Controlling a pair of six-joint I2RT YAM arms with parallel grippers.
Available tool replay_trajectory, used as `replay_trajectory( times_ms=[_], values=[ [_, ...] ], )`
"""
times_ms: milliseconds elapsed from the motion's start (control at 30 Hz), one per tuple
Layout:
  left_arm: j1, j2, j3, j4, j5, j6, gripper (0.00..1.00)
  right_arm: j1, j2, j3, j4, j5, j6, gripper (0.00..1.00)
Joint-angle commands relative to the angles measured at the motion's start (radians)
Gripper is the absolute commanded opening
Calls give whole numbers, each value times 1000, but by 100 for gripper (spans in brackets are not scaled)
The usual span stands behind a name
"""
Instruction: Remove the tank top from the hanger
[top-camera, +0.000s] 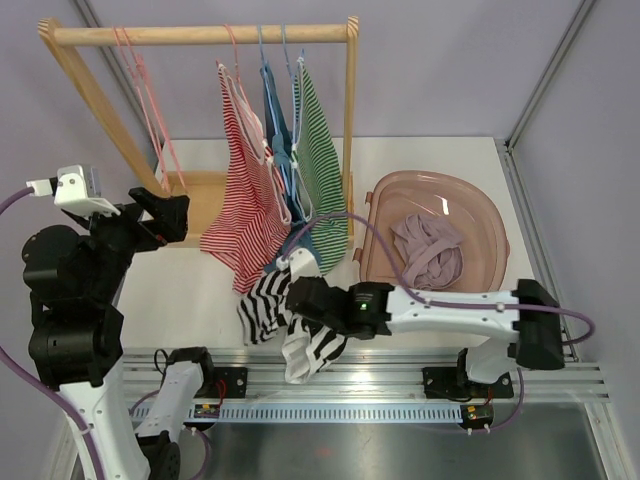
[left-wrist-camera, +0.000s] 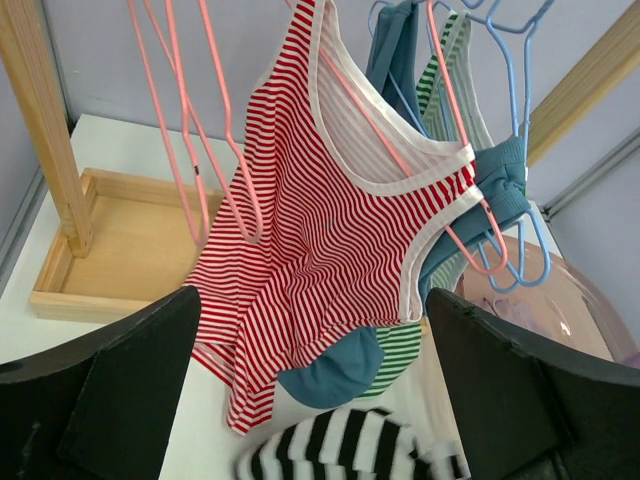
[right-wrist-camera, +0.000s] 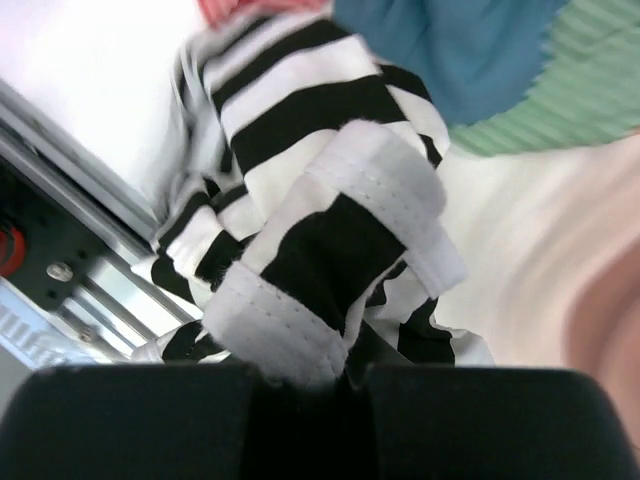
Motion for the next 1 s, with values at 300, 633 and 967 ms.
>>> replay_trajectory(
  times_ms=[300,633,967],
  values=[
    [-78,35,49,28,-1,-47,99,-86,-318,240,-446,416,63,0],
    [-78,65,162,11,84,-33,99,-548,-428,148,-361,361,-17,0],
    [-78,170,268,37,127,-62,99,-797,-303,28,-154,203,-96,43]
  ],
)
